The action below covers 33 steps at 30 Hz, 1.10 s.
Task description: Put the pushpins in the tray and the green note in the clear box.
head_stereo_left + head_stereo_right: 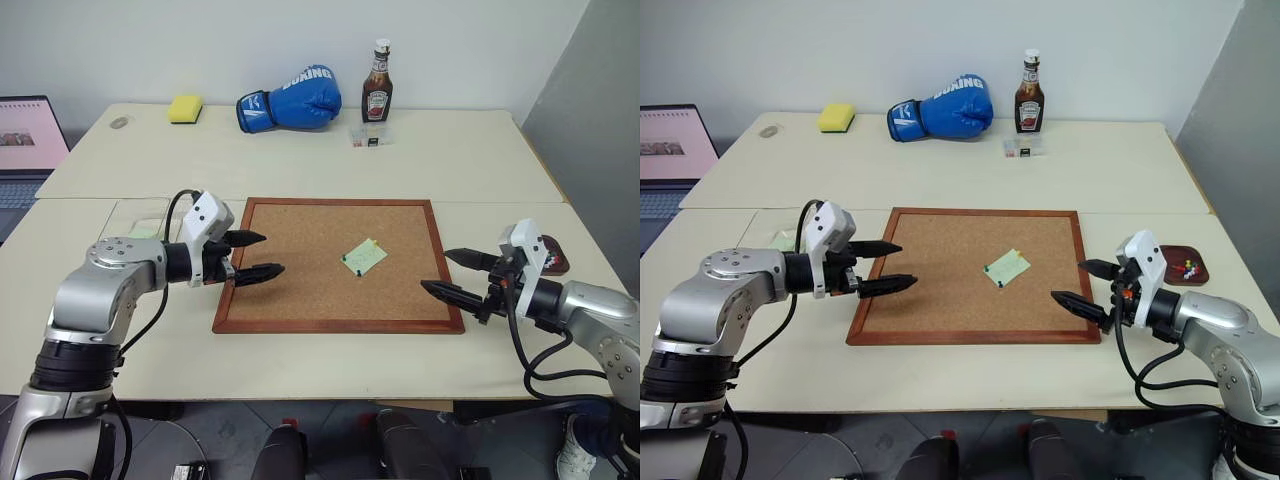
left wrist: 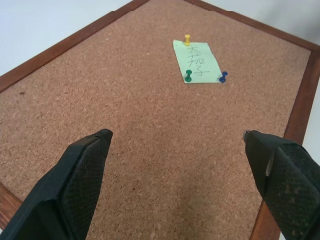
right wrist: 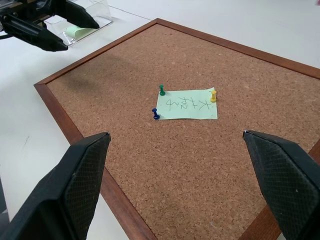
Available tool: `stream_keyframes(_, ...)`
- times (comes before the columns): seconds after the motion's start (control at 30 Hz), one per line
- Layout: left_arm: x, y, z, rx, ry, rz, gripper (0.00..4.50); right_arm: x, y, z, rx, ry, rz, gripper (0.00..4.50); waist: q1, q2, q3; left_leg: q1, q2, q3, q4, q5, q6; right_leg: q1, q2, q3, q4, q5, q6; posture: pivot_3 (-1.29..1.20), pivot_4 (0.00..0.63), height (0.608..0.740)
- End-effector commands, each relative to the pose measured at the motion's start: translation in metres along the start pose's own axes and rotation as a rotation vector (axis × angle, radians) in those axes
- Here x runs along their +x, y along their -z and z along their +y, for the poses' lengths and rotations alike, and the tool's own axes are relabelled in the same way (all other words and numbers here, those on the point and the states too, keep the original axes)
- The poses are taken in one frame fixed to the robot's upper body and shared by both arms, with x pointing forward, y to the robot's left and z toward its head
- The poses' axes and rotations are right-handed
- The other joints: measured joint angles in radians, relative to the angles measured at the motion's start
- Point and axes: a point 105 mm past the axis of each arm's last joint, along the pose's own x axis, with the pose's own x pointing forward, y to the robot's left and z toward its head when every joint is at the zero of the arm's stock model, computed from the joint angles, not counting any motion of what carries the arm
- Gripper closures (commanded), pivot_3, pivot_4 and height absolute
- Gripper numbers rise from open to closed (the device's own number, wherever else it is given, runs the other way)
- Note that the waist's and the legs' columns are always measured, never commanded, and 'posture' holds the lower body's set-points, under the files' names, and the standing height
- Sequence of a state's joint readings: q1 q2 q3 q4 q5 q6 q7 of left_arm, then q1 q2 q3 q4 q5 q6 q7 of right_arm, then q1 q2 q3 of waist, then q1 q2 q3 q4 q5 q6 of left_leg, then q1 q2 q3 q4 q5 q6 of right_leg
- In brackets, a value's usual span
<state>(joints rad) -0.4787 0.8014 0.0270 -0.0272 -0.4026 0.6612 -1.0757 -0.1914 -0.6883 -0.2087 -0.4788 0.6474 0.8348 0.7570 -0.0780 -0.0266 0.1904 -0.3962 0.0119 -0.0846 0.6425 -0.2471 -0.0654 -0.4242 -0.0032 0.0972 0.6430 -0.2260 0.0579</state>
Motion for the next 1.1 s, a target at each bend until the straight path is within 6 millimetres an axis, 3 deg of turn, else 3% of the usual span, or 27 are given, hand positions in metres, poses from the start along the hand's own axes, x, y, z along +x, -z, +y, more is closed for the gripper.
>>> stream_keyframes(0.03, 0.000, -0.005, 0.000, 0.053, -0.006, -0.008, 0.01, -0.003, -0.009, 0.000, -0.040, 0.011, -0.034, 0.00, 0.000, 0.000, 0.000, 0.000, 0.000, 0.000, 0.000, 0.000, 0.000, 0.000, 0.000, 0.000, 0.000, 0.000, 0.000, 0.00, 0.150, 0.740)
stream_keyframes(0.77, 0.011, -0.018, 0.001, 0.051, 0.038, -0.040, 0.01, -0.003, -0.013, -0.007, -0.045, 0.054, -0.057, 0.00, 0.004, -0.001, 0.001, 0.000, 0.000, 0.000, 0.001, 0.000, 0.000, 0.000, 0.000, 0.000, 0.001, 0.002, 0.003, 0.00, 0.150, 0.740)
stream_keyframes(1.1, 0.026, -0.021, 0.001, 0.069, 0.046, -0.099, 1.61, 0.008, -0.006, -0.008, -0.093, 0.081, -0.036, 0.00, 0.007, -0.001, 0.001, 0.000, 0.000, 0.000, 0.001, 0.000, 0.000, 0.000, 0.000, 0.000, 0.002, 0.003, 0.005, 0.00, 0.150, 0.740)
